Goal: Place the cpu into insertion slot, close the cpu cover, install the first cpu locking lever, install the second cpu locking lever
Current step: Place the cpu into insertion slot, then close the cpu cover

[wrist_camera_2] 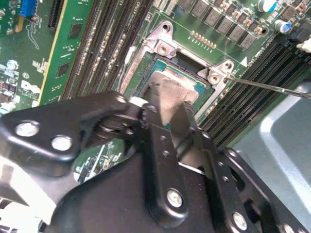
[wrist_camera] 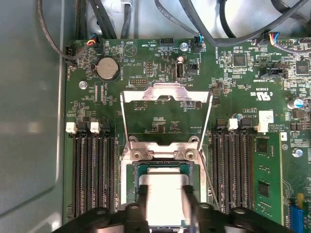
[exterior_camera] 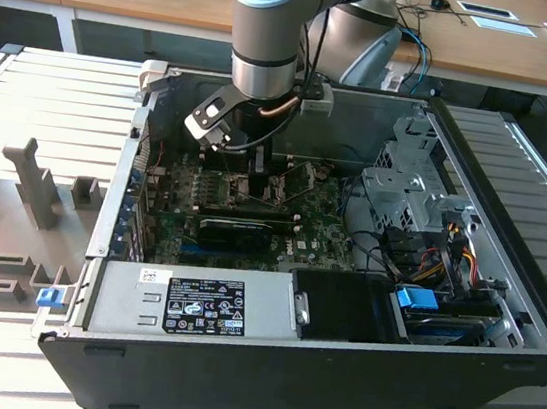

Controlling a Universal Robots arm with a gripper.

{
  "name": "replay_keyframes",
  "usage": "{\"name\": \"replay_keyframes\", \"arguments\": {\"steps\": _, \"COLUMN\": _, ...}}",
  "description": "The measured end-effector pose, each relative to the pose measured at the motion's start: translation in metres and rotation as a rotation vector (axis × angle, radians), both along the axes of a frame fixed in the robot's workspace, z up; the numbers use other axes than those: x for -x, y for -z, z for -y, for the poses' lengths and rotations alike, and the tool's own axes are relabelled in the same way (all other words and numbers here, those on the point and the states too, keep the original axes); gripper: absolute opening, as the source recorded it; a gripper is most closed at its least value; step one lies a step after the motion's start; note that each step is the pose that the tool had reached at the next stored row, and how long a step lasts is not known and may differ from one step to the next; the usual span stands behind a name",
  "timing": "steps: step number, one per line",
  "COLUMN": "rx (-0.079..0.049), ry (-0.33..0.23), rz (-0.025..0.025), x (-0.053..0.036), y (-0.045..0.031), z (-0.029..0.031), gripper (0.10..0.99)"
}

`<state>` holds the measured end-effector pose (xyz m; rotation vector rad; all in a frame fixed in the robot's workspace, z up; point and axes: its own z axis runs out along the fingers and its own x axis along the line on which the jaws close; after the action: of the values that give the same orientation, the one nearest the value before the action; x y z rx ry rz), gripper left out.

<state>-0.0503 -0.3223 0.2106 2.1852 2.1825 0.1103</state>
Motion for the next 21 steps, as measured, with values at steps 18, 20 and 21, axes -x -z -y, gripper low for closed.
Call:
{"name": "replay_keyframes", "arguments": {"steps": 18, "rx": 0.002, "ry": 0.001, "rz": -0.0068, "x": -0.0100, "y": -0.0111, "z": 0.0011, "gripper": 0.106}}
{"name": "replay_keyframes", "arguments": {"steps": 20, "rx": 0.001, "ry": 0.001, "rz": -0.0071, "x": -0.0100, "y": -0.0111, "z": 0.0011, "gripper": 0.106}}
{"name": "replay_keyframes", "arguments": {"steps": 21, "rx": 0.000, "ry": 0.001, "rz": -0.0070, "x": -0.0100, "y": -0.0112, "z": 0.0011, "gripper": 0.106}}
